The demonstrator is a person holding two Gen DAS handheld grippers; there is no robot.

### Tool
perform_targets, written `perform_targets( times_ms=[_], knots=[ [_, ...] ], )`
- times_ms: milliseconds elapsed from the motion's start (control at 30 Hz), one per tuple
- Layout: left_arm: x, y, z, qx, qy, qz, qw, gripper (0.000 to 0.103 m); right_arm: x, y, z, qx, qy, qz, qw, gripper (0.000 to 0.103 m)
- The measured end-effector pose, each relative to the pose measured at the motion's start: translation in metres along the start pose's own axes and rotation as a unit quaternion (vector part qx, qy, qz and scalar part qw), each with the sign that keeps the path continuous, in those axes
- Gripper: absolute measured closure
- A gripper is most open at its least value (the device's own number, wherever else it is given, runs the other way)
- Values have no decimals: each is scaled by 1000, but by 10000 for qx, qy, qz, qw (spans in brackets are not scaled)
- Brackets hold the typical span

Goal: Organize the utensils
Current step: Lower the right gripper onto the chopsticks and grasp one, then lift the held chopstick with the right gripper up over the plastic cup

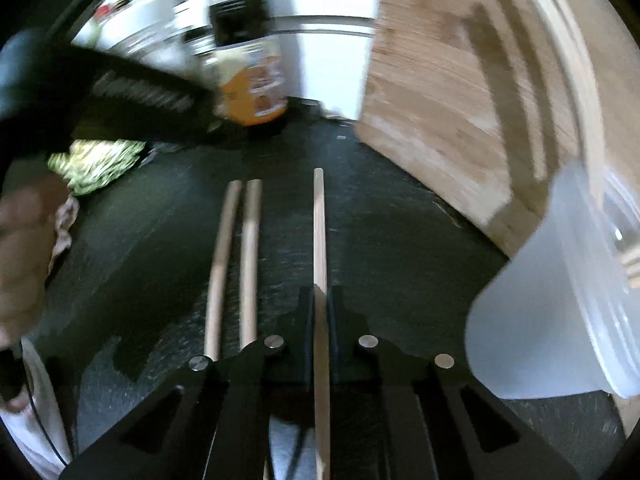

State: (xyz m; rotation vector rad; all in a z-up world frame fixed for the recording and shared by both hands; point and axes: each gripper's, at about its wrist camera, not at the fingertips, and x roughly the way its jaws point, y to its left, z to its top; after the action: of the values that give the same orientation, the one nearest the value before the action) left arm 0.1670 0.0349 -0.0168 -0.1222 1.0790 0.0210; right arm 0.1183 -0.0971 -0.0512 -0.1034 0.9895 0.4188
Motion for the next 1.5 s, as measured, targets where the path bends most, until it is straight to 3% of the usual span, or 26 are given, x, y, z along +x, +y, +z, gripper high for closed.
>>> perform_targets(
  times_ms=[167, 533, 667, 833, 1167, 1333, 1500],
  knots=[
    [7, -7, -3, 88, 136, -54, 9999, 71, -2, -16, 2, 372, 154, 119, 9991, 95],
    [32, -10, -4, 66, 532, -179, 9984, 84, -6, -16, -1, 365, 228, 68, 9991, 95],
    [38, -8, -4, 14, 604, -391, 9974, 86, -7, -16, -1, 380, 243, 25, 9990, 95],
    [45, -9, -3, 85, 544, -196, 9983, 95, -8, -17, -3, 392, 233, -47, 9989, 95],
    [52, -9, -2, 32, 491, -212, 9986, 93, -6, -17, -1, 278, 147, -183, 9993, 95],
    [56, -15, -5, 130, 493, -14, 9987, 86, -4, -13, 1, 153, 34, -332, 9993, 95],
    [56, -26, -7, 367, 392, 246, 9983, 89, -2, -9, 2, 39, -12, -396, 9992, 95]
  ],
)
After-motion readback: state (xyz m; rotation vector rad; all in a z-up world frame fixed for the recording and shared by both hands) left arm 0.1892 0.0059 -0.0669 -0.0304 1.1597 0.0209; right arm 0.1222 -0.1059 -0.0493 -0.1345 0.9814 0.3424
